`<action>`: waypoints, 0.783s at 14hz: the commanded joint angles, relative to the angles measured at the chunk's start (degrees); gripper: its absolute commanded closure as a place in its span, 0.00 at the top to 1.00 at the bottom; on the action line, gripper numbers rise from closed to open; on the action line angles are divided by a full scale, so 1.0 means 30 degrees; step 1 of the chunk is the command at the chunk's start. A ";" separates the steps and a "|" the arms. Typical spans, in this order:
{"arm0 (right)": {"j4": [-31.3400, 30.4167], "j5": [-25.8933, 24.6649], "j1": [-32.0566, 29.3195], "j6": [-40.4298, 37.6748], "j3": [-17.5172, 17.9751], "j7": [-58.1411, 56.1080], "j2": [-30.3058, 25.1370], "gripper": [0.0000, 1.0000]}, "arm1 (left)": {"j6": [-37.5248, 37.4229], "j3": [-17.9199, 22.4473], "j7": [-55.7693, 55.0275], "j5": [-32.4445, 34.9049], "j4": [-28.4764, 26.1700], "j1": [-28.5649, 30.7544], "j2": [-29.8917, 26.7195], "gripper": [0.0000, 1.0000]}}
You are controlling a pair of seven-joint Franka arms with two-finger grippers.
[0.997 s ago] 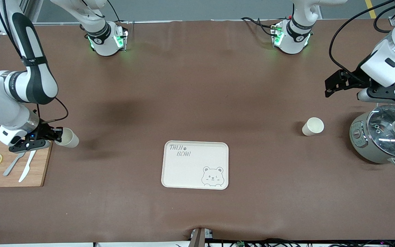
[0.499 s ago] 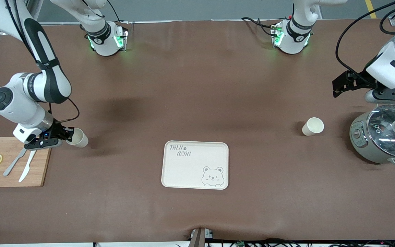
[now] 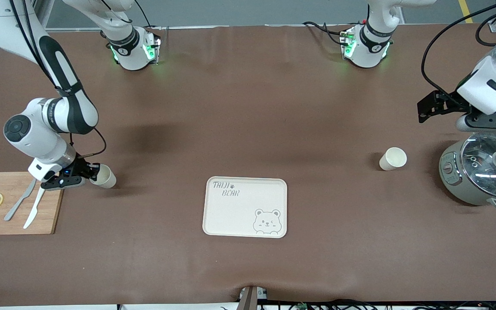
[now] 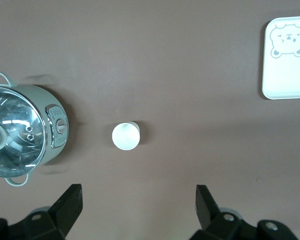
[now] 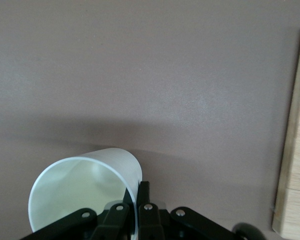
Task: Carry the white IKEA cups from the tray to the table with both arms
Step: 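Lower the cup beside the cutting board and open the right gripper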
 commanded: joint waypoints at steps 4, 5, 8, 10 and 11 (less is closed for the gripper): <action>-0.0180 -0.0118 -0.0035 0.1009 0.0029 0.0337 0.0313 0.00 | -0.0311 0.0537 0.0415 0.0408 0.0134 -0.0115 0.0090 1.00; -0.0180 -0.0118 -0.0035 0.1009 0.0029 0.0337 0.0371 0.00 | -0.0311 0.0625 0.0618 0.0408 0.0134 -0.0115 0.0090 1.00; -0.0150 -0.0118 -0.0035 0.1184 0.0029 0.0337 0.0488 0.00 | -0.0311 0.0917 0.1147 0.0408 0.0134 -0.0115 0.0119 1.00; -0.0179 -0.0118 -0.0123 0.1475 0.0029 0.0337 0.0722 0.00 | -0.0340 0.1035 0.1148 0.0204 0.0134 -0.0115 0.0119 1.00; -0.0151 -0.0118 -0.0152 0.1623 0.0029 0.0337 0.0752 0.00 | -0.0312 0.1065 0.1090 0.0174 0.0134 -0.0115 0.0119 1.00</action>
